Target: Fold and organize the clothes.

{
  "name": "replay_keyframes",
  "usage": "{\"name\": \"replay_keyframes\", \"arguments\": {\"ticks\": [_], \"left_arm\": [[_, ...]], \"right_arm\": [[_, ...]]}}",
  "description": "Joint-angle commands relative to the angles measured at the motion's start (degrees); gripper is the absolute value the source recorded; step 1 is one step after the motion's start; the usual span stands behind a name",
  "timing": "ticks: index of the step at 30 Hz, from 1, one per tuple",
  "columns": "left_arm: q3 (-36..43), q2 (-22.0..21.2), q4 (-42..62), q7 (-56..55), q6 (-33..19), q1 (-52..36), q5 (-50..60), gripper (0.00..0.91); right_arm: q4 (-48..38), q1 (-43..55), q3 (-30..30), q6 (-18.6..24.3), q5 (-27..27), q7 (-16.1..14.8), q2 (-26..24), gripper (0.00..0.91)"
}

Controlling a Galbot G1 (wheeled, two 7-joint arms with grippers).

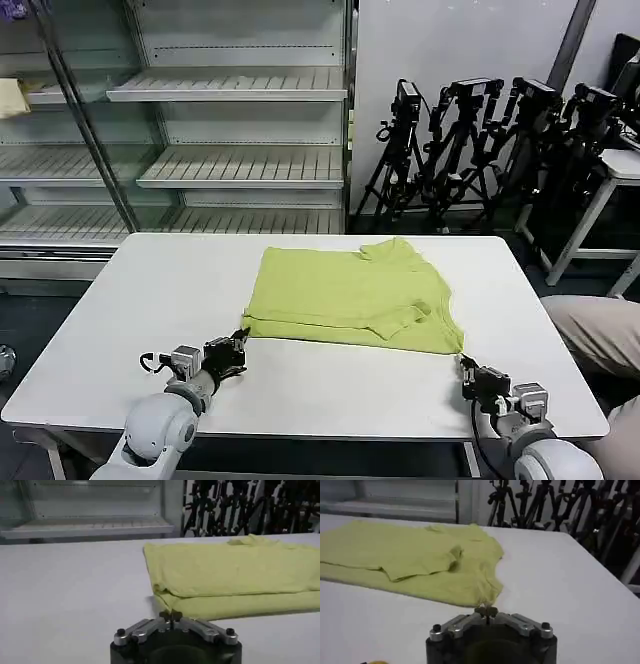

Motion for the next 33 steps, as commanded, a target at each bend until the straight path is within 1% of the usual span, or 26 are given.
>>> {"name": "replay_keyframes", "arguments": {"ticks": [1, 4, 6, 7, 8, 9, 16, 26, 33], "left_arm": [[-0.1, 0.0, -0.1, 0.0, 0.0, 0.0, 0.1, 0.02], [0.0, 0.1, -0.2, 0.0, 0.1, 0.0, 0.0, 0.02], [0.0, 0.1, -0.2, 0.0, 0.0, 0.0, 0.0, 0.01], [0.1, 0.1, -0.3, 0.0, 0.0, -0.1, 0.0, 0.02], [0.2, 0.1, -0.3, 0.0, 0.1, -0.1, 0.0, 0.02], [0.2, 0.1, -0.3, 0.0, 0.1, -0.1, 0.1, 0.02], [0.3, -0.1, -0.4, 0.0, 0.0, -0.1, 0.3, 0.02], [0.2, -0.4, -0.1, 0.4, -0.2, -0.1, 0.8, 0.02], [0.2, -0.3, -0.6, 0.5, -0.2, 0.4, 0.8, 0.02]], "right_arm": [[3.1, -0.7, 0.4, 0.1, -0.3, -0.3, 0.3, 0.907], [1.4, 1.2, 0.4, 0.0, -0.9, 0.0, 0.0, 0.907], [-1.1, 3.3, -0.2, 0.0, -1.4, 0.4, -0.1, 0.907], [-2.3, 4.4, -0.7, 0.0, -1.5, 0.7, 0.0, 0.907], [-3.5, 5.1, -1.3, 0.0, -1.8, 0.8, 0.0, 0.202], [-4.5, 5.9, -2.0, -0.1, -2.2, 0.7, 0.1, 0.0], [-9.7, 8.5, -4.9, -0.1, -2.5, 0.0, 0.2, 0.0], [-9.8, 7.9, -4.8, -0.2, -0.6, 0.0, 0.3, 0.0], [-8.2, 6.4, -4.2, -0.2, 2.9, -0.6, -0.1, 0.0]]}}
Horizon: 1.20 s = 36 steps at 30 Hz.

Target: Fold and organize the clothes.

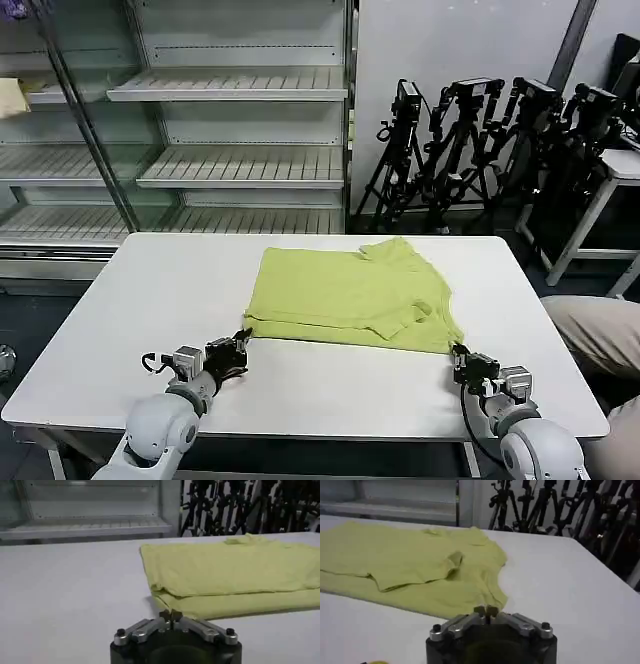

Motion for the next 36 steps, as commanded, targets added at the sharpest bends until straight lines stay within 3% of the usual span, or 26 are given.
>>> {"name": "replay_keyframes", "arguments": {"ticks": [1, 7, 19, 36], "left_arm": [[-0.1, 0.2, -0.8, -0.1, 0.0, 0.8, 0.1, 0.02], [-1.7, 2.0, -7.6, 0.0, 0.0, 7.4, -0.1, 0.02], [-5.3, 0.8, -17.5, -0.5, -0.1, 20.7, 0.0, 0.02], [-11.3, 2.8, -19.0, -0.1, -3.1, 27.4, -1.0, 0.02]], "right_arm": [[0.2, -0.3, -0.4, -0.2, 2.1, 0.0, 0.1, 0.0], [6.4, -8.9, 3.0, -0.1, 1.9, -0.4, -1.0, 0.0], [17.0, -20.5, 6.1, 0.1, -1.8, -1.6, 1.2, 0.0], [19.9, -24.9, 5.0, 0.8, -5.0, -2.4, 2.0, 0.0]]}}
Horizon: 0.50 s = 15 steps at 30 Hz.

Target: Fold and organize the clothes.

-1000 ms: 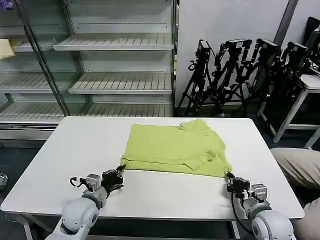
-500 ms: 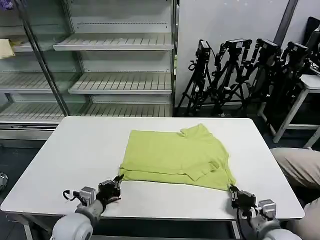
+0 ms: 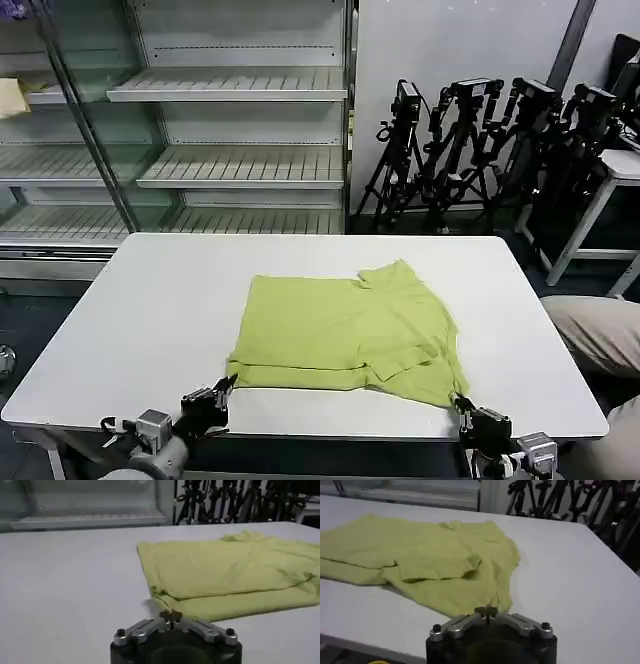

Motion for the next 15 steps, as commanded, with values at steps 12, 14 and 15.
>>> {"name": "replay_keyframes", "arguments": {"ticks": [12, 14, 15], "left_arm": [[-3.3, 0.6, -2.1, -0.1, -0.9, 4.6, -1.2, 0.02], [-3.6, 0.4, -2.9, -0.1, -1.0, 5.4, -1.2, 0.02], [-3.7, 0.2, -3.0, -0.1, -0.9, 5.7, -1.2, 0.02]], "right_arm": [[0.9, -2.9, 1.5, 0.6, -0.8, -1.1, -0.2, 0.0], [0.8, -3.1, 1.5, 0.8, -0.8, -0.9, -0.1, 0.0], [0.9, -3.1, 1.5, 0.8, -0.8, -1.0, -0.1, 0.0]]}}
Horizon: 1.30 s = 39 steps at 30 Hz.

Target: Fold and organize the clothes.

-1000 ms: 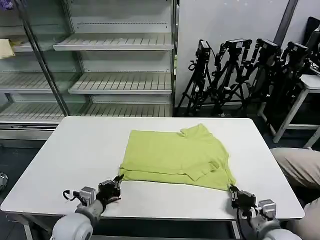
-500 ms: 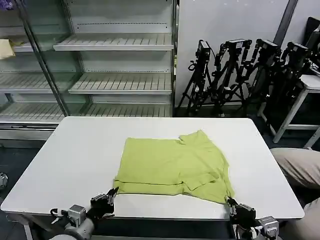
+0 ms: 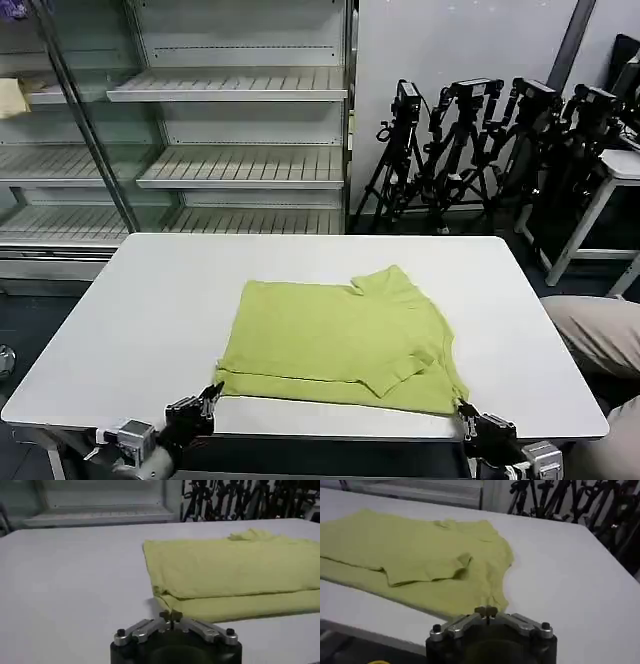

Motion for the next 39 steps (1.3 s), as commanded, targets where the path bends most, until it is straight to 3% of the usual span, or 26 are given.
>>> {"name": "replay_keyframes", "arguments": {"ticks": [1, 4, 5, 9, 12, 16, 20, 27, 30, 39], "left_arm": [[-1.0, -0.1, -1.2, 0.0, -0.2, 1.9, -0.3, 0.01], [-1.4, -0.1, -1.6, 0.0, -0.5, 2.6, -0.3, 0.02], [-1.5, 0.0, -1.7, -0.1, -0.9, 2.7, -0.6, 0.907], [-1.3, -0.2, -2.3, -1.4, -1.2, 3.2, 0.2, 0.907], [-0.6, -0.4, -2.5, -5.5, -4.8, 3.0, 0.5, 0.907], [-4.3, -0.1, -5.3, -5.3, -4.7, 1.7, -0.7, 0.907], [-4.5, -0.5, -4.2, -8.0, -5.6, -2.7, -4.4, 0.907], [0.6, 0.0, 5.5, -5.7, -5.9, -16.3, -3.8, 0.907], [3.8, -1.5, 12.4, -5.5, -5.6, -24.0, -2.1, 0.907], [7.3, 0.8, 22.3, 1.3, -2.4, -35.5, -2.7, 0.907]], "right_arm": [[0.1, -0.7, 0.2, 0.1, -0.3, -0.1, 0.1, 0.0], [0.7, -0.9, 0.2, 0.1, -0.3, -0.1, 0.1, 0.0], [0.9, -0.9, 0.1, 0.2, -0.3, 0.0, 0.1, 0.907], [0.7, -0.5, -0.6, 0.2, -0.8, 0.2, 0.4, 0.907], [1.6, -0.4, -0.6, 0.1, -0.7, 0.3, 0.4, 0.907], [5.9, -0.4, 2.2, -1.1, 0.9, 0.4, -1.4, 0.907], [5.8, 5.5, 2.3, -1.1, 3.4, 2.8, -1.9, 0.907], [-4.7, 25.2, -9.2, -1.3, 3.2, 8.3, 0.0, 0.907], [-11.8, 33.6, -15.6, -1.3, 2.1, 13.1, 3.8, 0.907], [-31.4, 52.6, -23.5, -1.4, 2.0, 13.7, 5.2, 0.907]]}}
